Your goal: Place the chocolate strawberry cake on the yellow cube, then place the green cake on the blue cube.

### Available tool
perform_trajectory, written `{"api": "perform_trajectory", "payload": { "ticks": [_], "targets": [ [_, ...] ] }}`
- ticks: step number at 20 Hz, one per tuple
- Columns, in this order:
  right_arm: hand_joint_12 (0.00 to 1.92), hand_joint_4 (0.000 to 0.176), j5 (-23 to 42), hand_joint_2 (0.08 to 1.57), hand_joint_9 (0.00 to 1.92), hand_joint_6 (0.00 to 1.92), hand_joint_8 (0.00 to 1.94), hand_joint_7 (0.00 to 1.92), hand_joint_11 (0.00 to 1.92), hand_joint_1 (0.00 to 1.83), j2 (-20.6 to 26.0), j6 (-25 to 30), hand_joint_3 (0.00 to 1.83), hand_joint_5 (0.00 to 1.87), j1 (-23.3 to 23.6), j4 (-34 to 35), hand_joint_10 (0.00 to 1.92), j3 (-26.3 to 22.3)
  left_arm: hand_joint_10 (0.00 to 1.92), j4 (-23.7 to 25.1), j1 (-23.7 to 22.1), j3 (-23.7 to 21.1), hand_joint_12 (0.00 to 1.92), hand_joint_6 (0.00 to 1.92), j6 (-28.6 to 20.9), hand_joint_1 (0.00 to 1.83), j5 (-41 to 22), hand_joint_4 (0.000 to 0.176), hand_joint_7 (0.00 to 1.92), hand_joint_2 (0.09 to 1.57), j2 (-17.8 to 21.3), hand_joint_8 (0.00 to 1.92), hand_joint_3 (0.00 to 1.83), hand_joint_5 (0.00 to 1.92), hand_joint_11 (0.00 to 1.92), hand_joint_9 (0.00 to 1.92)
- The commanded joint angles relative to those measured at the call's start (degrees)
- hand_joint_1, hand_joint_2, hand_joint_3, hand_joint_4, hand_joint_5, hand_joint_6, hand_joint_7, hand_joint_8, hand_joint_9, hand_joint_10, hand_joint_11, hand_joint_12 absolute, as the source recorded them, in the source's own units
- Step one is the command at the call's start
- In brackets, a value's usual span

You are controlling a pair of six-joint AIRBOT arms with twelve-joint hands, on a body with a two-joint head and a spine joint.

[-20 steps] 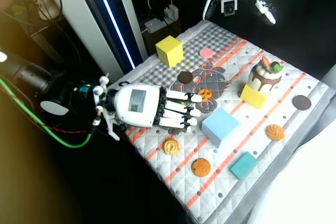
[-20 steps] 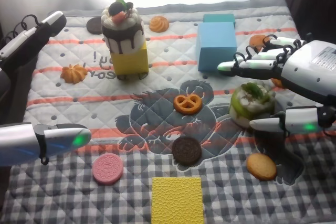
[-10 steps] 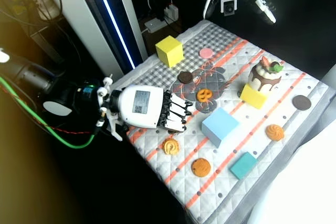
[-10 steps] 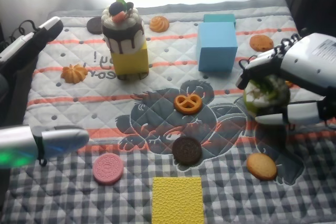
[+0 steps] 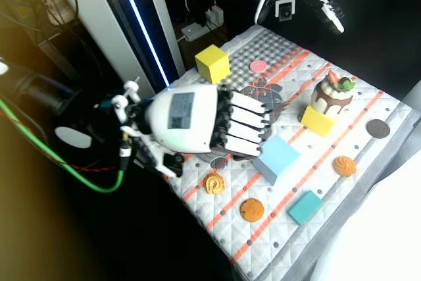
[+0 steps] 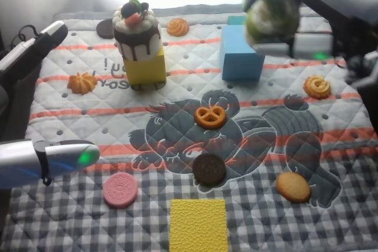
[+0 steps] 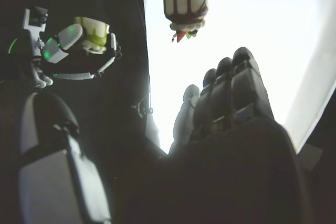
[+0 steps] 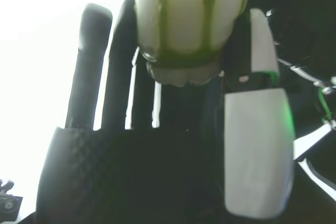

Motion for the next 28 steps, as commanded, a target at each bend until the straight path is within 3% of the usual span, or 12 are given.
{"api": "perform_trajectory", "payload": {
  "ticks": [1, 4, 6, 11, 14, 15, 17, 19, 20, 22, 26, 28],
  "targets": [
    [1.14, 0.0, 4.7, 1.09, 0.98, 0.9, 0.91, 1.01, 0.82, 1.38, -0.6, -0.2, 0.0, 0.97, 1.7, 1.3, 1.15, 0.8, 0.0, 1.1, -0.5, 0.3, 0.0, 0.0, -0.9, 0.81, -6.6, 0.166, 0.0, 0.76, -0.1, 0.0, 0.0, 0.0, 0.0, 0.0],
    [1.06, 0.0, -0.6, 1.12, 0.92, 1.1, 0.89, 1.01, 0.77, 1.37, -4.3, -0.3, 0.0, 0.88, 4.4, 1.6, 1.17, 4.7, 0.0, 1.2, -0.5, 0.5, 0.0, 0.0, -1.0, 0.83, -6.4, 0.167, 0.0, 0.78, -0.1, 0.0, 0.0, 0.0, 0.0, 0.0],
    [1.13, 0.0, -2.9, 1.12, 0.87, 1.0, 0.94, 1.0, 0.48, 1.36, -5.7, -0.6, 0.0, 0.92, 5.3, 1.6, 1.26, 6.1, 0.0, 1.3, -0.5, 0.5, 0.0, 0.0, -1.0, 0.81, -6.4, 0.176, 0.0, 0.77, -0.1, 0.0, 0.0, 0.0, 0.0, 0.0],
    [1.32, 0.0, -7.0, 1.11, 0.97, 0.84, 1.02, 0.94, 0.77, 1.36, -7.6, -1.1, 0.0, 0.95, 5.7, 2.0, 1.24, 8.2, 0.0, 1.4, -0.5, 0.5, 0.0, 0.0, -1.3, 0.8, -6.4, 0.174, 0.0, 0.79, -0.2, 0.0, 0.01, 0.0, 0.0, 0.0],
    [1.33, 0.0, -7.8, 1.14, 0.87, 0.98, 1.13, 0.99, 0.65, 1.23, -7.9, -1.2, 0.0, 0.88, 5.6, 2.8, 0.75, 8.4, 0.0, 1.4, -0.5, 0.5, 0.0, 0.0, -1.5, 0.65, -6.6, 0.169, 0.0, 0.8, -0.2, 0.0, 0.01, 0.0, 0.01, 0.0],
    [1.26, 0.0, -7.8, 1.14, 0.84, 1.05, 0.59, 0.83, 0.63, 1.15, -7.9, -1.2, 0.0, 0.91, 5.4, 3.2, 0.64, 8.4, 0.0, 1.4, -0.5, 0.5, 0.01, 0.0, -1.6, 0.65, -6.7, 0.164, 0.0, 0.8, -0.2, 0.0, 0.01, 0.0, 0.01, 0.0],
    [1.23, 0.0, -7.8, 1.05, 0.77, 0.16, 0.16, 0.74, 0.54, 1.02, -7.9, -1.2, 0.0, 0.74, 5.1, 3.8, 0.5, 7.9, 0.0, 1.4, -0.5, 0.5, 0.02, 0.0, -1.7, 0.65, -6.7, 0.157, 0.01, 0.8, -0.2, 0.0, 0.01, 0.0, 0.05, 0.0],
    [1.38, 0.066, -7.8, 1.04, 0.6, 0.01, 0.02, 0.62, 0.3, 0.9, -7.9, -1.2, 0.0, 0.61, 4.5, 4.2, 0.55, 7.6, 0.0, 1.4, -0.4, 0.5, 0.0, 0.0, -1.8, 0.7, -6.8, 0.173, 0.0, 0.82, -0.2, 0.0, 0.02, 0.0, 0.01, 0.0],
    [1.43, 0.065, -7.8, 1.04, 0.54, 0.0, 0.0, 0.6, 0.25, 0.88, -7.8, -1.2, 0.0, 0.55, 4.2, 4.4, 0.62, 7.6, 0.0, 1.4, -0.4, 0.5, 0.0, 0.0, -1.9, 0.74, -6.8, 0.166, 0.0, 0.83, -0.2, 0.0, 0.02, 0.0, 0.0, 0.0],
    [1.45, 0.122, -7.8, 1.05, 0.43, 0.0, 0.0, 0.48, 0.28, 0.83, -7.8, -1.2, 0.0, 0.42, 3.8, 4.7, 0.75, 7.3, 0.0, 1.4, -0.4, 0.5, 0.0, 0.0, -1.9, 0.79, -6.9, 0.174, 0.0, 0.82, -0.2, 0.0, 0.01, 0.0, 0.0, 0.0],
    [1.34, 0.054, -7.4, 1.05, 0.45, 0.0, 0.02, 0.55, 0.35, 0.85, -7.5, -1.2, 0.0, 0.45, 3.1, 4.8, 0.77, 6.5, 0.0, 1.4, -0.4, 0.5, 0.0, 0.0, -2.0, 0.79, -6.9, 0.17, 0.0, 0.8, -0.2, 0.0, 0.0, 0.0, 0.0, 0.0],
    [1.34, 0.073, -6.8, 1.04, 0.45, 0.0, 0.02, 0.56, 0.33, 0.84, -6.8, -1.2, 0.0, 0.45, 2.9, 4.8, 0.76, 6.0, 0.0, 1.4, -0.4, 0.5, 0.0, 0.0, -2.1, 0.78, -7.0, 0.167, 0.0, 0.81, -0.2, 0.0, 0.0, 0.0, 0.0, 0.0]
  ]
}}
